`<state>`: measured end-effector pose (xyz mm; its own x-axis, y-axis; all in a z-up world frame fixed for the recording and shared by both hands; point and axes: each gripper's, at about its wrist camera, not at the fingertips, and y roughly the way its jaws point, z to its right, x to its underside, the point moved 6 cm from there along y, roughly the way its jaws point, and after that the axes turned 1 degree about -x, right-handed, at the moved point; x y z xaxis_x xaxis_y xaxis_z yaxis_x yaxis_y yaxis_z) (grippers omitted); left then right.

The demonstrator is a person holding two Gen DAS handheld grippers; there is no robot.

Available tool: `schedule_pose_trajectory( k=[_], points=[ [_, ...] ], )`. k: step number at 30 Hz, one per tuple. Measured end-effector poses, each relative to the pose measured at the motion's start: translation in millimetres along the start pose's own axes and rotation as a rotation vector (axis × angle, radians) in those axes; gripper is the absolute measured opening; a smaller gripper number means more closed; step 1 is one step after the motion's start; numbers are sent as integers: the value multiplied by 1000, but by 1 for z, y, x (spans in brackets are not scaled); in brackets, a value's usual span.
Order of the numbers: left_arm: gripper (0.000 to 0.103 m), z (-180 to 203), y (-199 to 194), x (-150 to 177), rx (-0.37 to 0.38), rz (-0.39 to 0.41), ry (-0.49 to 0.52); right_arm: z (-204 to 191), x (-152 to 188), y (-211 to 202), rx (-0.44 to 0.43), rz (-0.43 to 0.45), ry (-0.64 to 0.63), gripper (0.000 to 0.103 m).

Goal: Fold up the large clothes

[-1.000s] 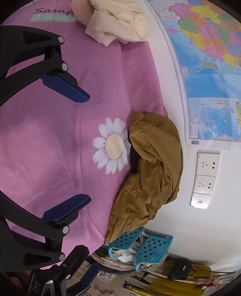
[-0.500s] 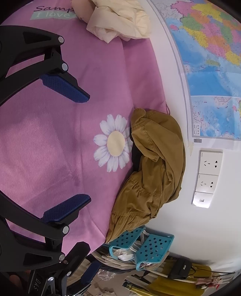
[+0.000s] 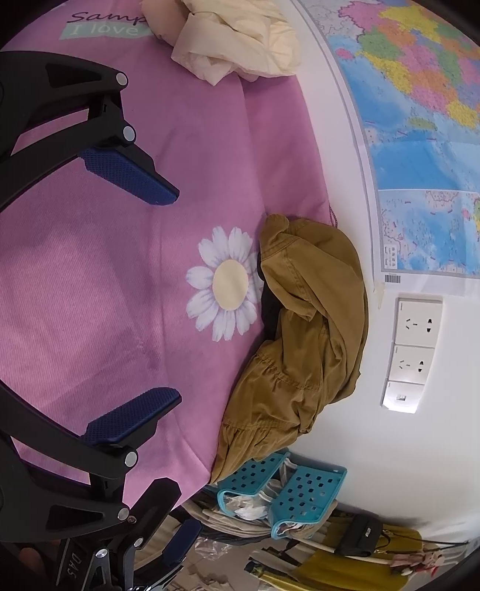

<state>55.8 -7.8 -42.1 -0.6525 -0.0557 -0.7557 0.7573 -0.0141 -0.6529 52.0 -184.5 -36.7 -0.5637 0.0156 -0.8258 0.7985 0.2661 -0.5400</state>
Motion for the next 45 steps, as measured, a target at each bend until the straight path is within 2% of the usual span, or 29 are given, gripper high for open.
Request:
schedule_pose_trajectory(
  k=[30,45],
  points=[
    [98,2,1,-4,-4,-8,-6,-1,-5,4,4,6,-6,97],
    [98,4,15,-7,-5,-29,-13,3,-13,12,3,-1,-13,97]
  ],
)
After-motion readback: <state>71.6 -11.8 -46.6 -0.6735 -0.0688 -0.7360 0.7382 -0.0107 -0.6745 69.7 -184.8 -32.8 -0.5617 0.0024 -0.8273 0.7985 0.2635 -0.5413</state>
